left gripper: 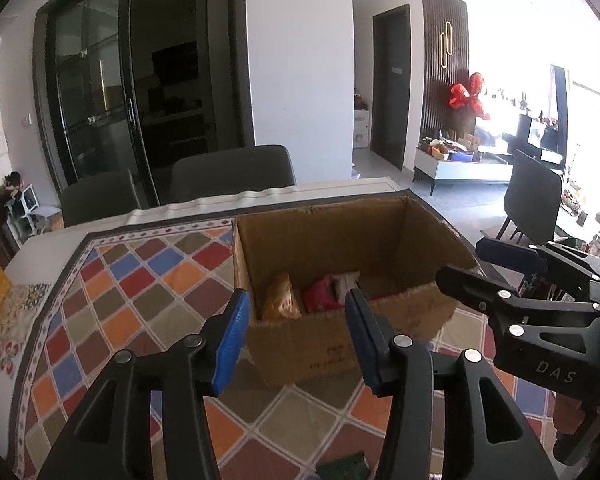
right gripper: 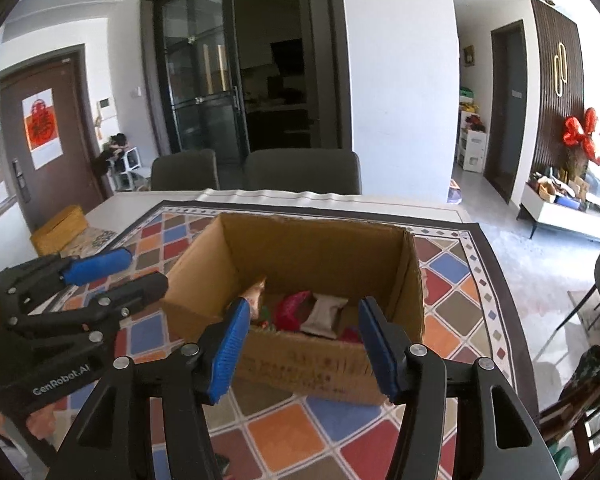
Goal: Organize snacks
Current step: 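Move both tools back from the box to the two remaining packets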
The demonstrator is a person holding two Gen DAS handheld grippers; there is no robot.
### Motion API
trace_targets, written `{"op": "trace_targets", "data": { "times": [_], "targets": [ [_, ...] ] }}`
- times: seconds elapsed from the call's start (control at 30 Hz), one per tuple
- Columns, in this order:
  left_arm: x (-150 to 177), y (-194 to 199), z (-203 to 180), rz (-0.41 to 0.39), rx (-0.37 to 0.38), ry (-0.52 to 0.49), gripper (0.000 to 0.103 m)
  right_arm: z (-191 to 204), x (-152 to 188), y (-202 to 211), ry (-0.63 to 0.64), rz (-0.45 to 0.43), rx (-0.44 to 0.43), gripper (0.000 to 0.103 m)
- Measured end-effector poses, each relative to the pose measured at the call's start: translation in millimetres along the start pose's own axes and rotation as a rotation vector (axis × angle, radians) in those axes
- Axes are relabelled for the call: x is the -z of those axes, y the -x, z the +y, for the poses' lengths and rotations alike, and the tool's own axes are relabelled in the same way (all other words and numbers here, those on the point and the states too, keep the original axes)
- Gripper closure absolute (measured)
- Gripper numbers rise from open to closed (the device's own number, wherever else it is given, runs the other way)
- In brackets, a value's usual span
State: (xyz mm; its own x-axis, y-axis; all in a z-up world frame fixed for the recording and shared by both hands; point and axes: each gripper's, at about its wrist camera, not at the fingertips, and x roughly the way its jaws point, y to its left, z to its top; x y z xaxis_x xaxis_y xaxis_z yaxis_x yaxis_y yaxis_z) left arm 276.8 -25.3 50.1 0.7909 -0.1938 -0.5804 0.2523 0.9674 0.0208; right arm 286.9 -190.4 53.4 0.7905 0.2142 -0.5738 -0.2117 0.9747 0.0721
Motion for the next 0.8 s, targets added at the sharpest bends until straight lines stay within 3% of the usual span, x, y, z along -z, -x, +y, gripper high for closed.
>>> {"op": "trace_targets", "data": {
  "times": [0.4, 0.8],
  "targets": [
    [38.1, 34.9, -7.2, 0.018, 0.002, 0.023, 0.049, 16.2, 35.0, 34.0, 0.031, -0.004, -0.037, 0.046],
    [84.1, 40.2, -11.9, 0.117, 0.002, 0.038, 0.048, 25.7, 79.9, 31.8, 0.050, 0.128, -0.099, 0.046]
  ]
}}
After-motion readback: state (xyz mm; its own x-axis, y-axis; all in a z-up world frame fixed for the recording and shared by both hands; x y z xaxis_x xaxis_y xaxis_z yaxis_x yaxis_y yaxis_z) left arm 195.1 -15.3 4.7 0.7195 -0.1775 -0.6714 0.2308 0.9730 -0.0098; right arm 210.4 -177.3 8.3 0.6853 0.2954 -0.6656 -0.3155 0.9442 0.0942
